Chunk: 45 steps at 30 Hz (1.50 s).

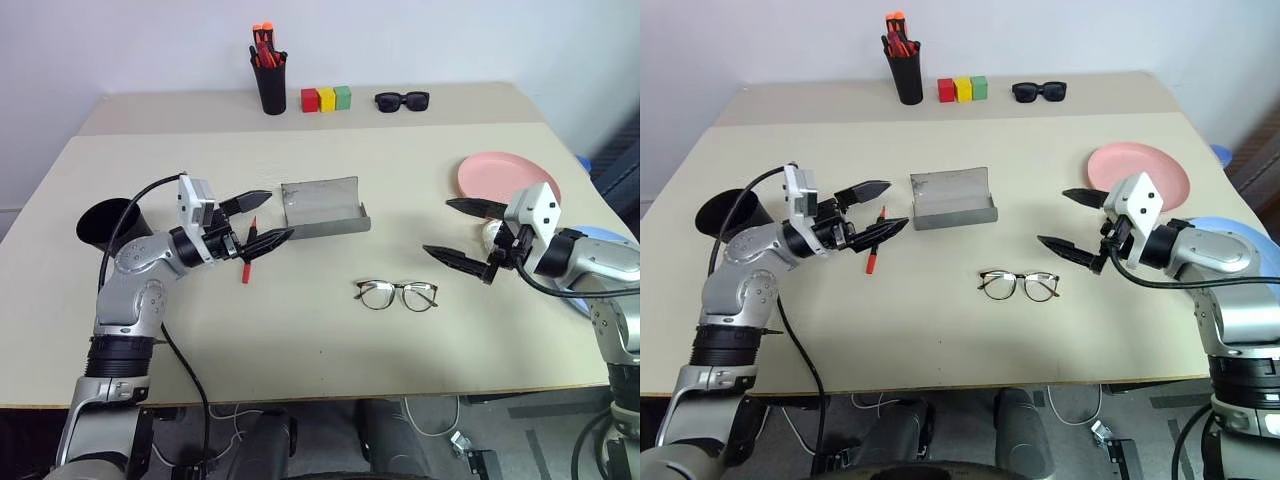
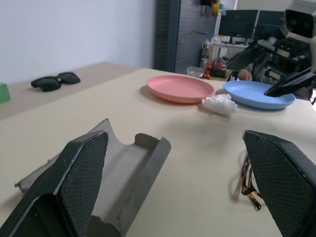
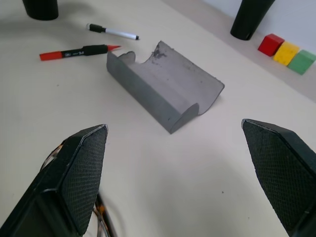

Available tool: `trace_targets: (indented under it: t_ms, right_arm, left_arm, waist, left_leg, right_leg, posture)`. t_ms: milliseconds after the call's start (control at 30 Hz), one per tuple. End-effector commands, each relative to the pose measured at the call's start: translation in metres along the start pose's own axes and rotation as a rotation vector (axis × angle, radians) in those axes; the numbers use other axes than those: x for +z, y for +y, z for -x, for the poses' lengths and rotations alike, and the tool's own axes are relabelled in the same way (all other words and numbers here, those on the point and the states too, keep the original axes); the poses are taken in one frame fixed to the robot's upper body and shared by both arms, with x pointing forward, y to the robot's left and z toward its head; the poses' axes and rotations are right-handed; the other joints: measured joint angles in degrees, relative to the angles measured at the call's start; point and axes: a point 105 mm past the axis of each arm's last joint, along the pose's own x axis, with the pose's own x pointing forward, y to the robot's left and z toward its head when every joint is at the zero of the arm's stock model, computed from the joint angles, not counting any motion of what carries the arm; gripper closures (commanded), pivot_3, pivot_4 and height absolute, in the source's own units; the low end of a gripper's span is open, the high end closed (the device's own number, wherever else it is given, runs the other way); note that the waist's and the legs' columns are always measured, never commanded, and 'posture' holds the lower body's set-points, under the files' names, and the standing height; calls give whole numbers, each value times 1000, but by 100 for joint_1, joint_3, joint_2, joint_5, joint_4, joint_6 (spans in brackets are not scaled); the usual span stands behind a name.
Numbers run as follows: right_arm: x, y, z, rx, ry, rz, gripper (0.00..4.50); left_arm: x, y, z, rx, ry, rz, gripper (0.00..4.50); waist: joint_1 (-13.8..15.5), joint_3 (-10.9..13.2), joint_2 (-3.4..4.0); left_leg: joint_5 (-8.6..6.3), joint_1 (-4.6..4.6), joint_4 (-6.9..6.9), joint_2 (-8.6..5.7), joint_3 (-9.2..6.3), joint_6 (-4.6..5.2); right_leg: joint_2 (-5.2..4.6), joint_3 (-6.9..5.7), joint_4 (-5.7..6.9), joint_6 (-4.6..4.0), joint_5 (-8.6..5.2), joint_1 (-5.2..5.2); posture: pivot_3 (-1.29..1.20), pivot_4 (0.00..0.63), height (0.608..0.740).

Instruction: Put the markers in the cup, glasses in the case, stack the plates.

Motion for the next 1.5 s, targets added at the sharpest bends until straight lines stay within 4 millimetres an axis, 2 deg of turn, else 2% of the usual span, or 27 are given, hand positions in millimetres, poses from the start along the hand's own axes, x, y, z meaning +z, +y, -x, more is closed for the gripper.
trace_targets:
  t_ms: [33,433,667,767,867,933,1100,1200,1300,1500]
  right_arm:
    - [17,-1,-2,-8,-48,59,54]
    - [17,5,0,-36,-68,39,54]
    - [24,10,-23,5,-131,33,54]
    - [24,11,-23,21,-151,20,54]
    - [25,19,-30,36,-163,11,54]
    - [25,18,-34,46,-174,10,54]
    - [26,15,-37,36,-193,20,54]
    - [26,18,-36,25,-200,21,54]
    - [26,20,-37,27,-208,6,54]
    - [21,21,-33,22,-197,2,54]
  left_arm:
    - [11,5,3,-2,-11,-50,0]
    - [23,12,0,-24,-17,-75,0]
    - [31,14,16,27,3,-93,0]
    - [31,21,12,74,51,-121,0]
    - [30,28,18,115,86,-134,0]
    - [31,31,12,148,97,-172,0]
    - [22,37,5,213,160,-178,0]
    - [13,49,3,289,252,-228,0]
    - [-6,59,2,391,345,-94,0]
    - [-19,48,-3,482,482,-10,0]
  waist:
    - [2,0,0]
    - [5,1,-1]
    - [-31,1,0]
    - [24,1,-1]
    - [22,1,-2]
    - [9,1,-2]
    - [1,1,-2]
    - [11,1,-2]
    - [6,1,-2]
    - [-11,2,-2]
  left_leg:
    - [0,0,0,0,0,0]
    - [0,-1,0,0,-1,0]
    - [0,2,-1,2,-1,0]
    - [0,-2,-1,1,-3,0]
    - [0,-4,0,-2,-7,0]
    - [0,-2,0,-2,-7,0]
    - [0,-1,-1,-1,-5,0]
    - [0,-3,-1,-1,-6,0]
    - [0,-3,-1,-2,-6,0]
    - [0,-4,-2,-2,-6,0]
  right_leg:
    - [0,0,0,0,0,0]
    - [0,0,0,0,0,0]
    - [1,0,1,0,0,-1]
    - [1,-1,0,0,0,0]
    - [0,-1,-1,0,0,0]
    - [0,-1,-1,0,0,0]
    - [0,-1,0,0,0,-1]
    - [1,-2,0,0,0,-2]
    - [0,-1,0,1,0,-2]
    - [1,-1,2,1,0,-5]
  posture:
    - [0,150,740]
    - [0,150,740]
    - [0,150,740]
    - [0,150,740]
    - [0,150,740]
    - [0,150,740]
    - [0,150,740]
    - [0,150,740]
    - [0,150,740]
    - [0,150,740]
